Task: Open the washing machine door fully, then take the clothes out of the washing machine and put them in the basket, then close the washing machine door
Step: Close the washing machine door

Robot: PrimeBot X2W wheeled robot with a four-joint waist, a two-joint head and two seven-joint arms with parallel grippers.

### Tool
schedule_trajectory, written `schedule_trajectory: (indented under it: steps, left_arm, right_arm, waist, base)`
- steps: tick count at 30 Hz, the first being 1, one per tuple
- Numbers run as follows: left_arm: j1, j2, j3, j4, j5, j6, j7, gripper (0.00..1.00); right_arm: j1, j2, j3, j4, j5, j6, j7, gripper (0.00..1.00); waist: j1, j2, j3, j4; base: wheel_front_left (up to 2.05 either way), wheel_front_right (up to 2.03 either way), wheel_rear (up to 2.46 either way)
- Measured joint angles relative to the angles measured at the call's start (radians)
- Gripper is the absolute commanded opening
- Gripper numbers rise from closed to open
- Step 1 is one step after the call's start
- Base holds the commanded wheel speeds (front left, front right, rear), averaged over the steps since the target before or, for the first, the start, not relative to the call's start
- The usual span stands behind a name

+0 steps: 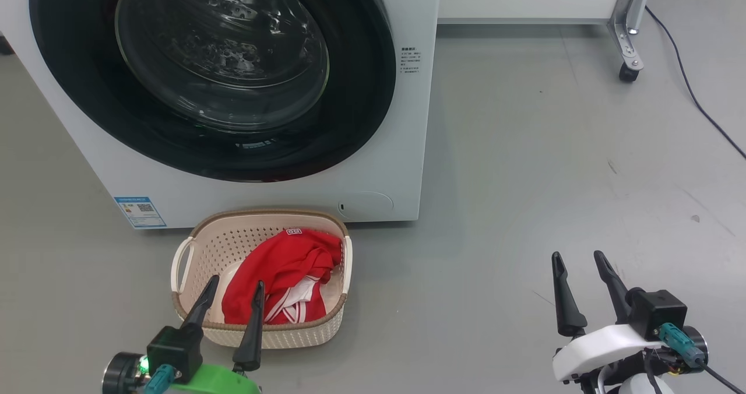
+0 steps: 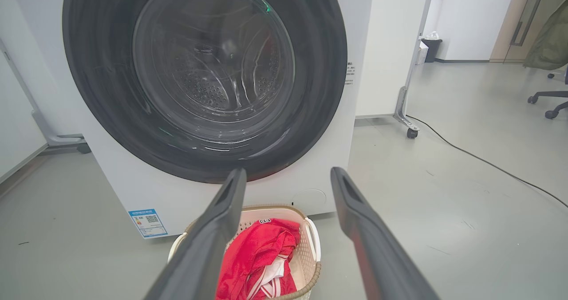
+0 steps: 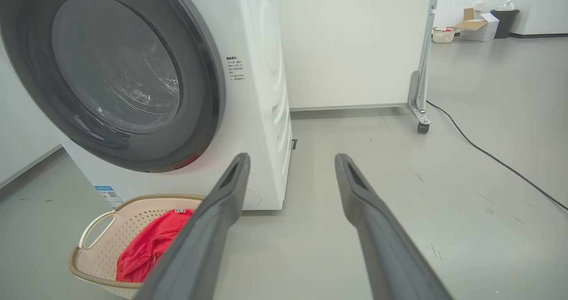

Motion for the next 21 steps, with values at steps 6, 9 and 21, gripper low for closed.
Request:
schedule_trajectory:
  steps: [6,9,21]
  left_arm:
    - [0.004,0.001,-0.003,-0.005,0.0,0.0,0.004,1.0]
    - [0.004,0.001,-0.006,-0.007,0.0,0.0,0.012,1.0]
    - [0.007,0.008,-0.004,-0.017,-0.001,0.0,0.013,1.0]
  right_arm:
    - [0.017,0.002,0.0,-0.031,-0.001,0.0,0.0,1.0]
    - [0.03,0.003,0.0,-0.041,-0.003,-0.001,0.0,1.0]
    - [0.063,0.007,0.0,-0.077,-0.008,-0.009,0.0,1.0]
  waist:
    - [0.0,0.0,-0.003,-0.002]
    - [0.0,0.0,-0.004,-0.001]
    - [0.0,0.0,-0.005,0.0]
  base:
    - [0.0,0.0,0.0]
    - [0.0,0.0,0.0]
    - [0.0,0.0,0.0]
